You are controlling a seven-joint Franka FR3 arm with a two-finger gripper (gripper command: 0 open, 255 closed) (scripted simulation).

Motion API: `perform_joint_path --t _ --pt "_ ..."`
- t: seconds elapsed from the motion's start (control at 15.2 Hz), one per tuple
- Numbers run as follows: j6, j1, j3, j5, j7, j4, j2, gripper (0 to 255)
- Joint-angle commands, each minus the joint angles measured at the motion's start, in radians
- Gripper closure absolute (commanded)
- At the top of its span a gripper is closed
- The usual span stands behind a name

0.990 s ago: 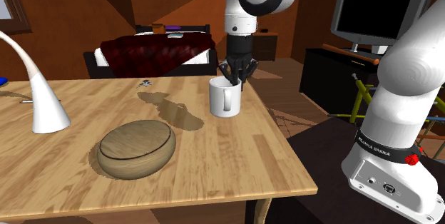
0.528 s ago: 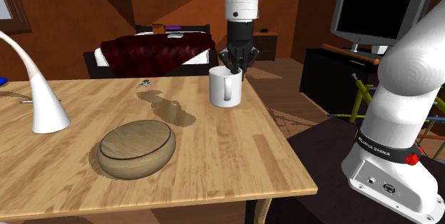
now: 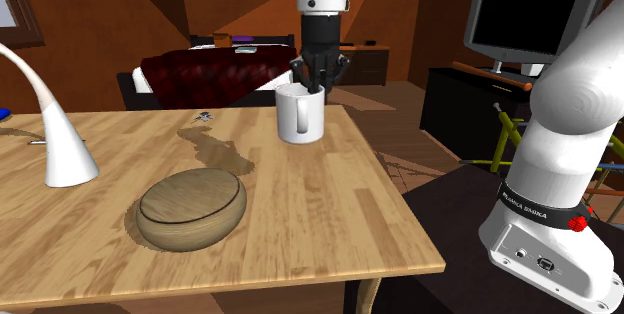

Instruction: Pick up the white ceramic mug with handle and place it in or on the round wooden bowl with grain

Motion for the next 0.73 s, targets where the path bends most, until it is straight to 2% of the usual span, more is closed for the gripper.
perform_joint_path --t 0.0,0.33,0.66 --pt "-0.007 -0.002 0.039 -0.018 0.055 0.068 0.058 255" --pt "-0.024 -0.002 0.138 -0.095 0.208 0.236 0.219 255" --pt "-0.067 0.025 0.217 -0.226 0.379 0.433 0.413 255"
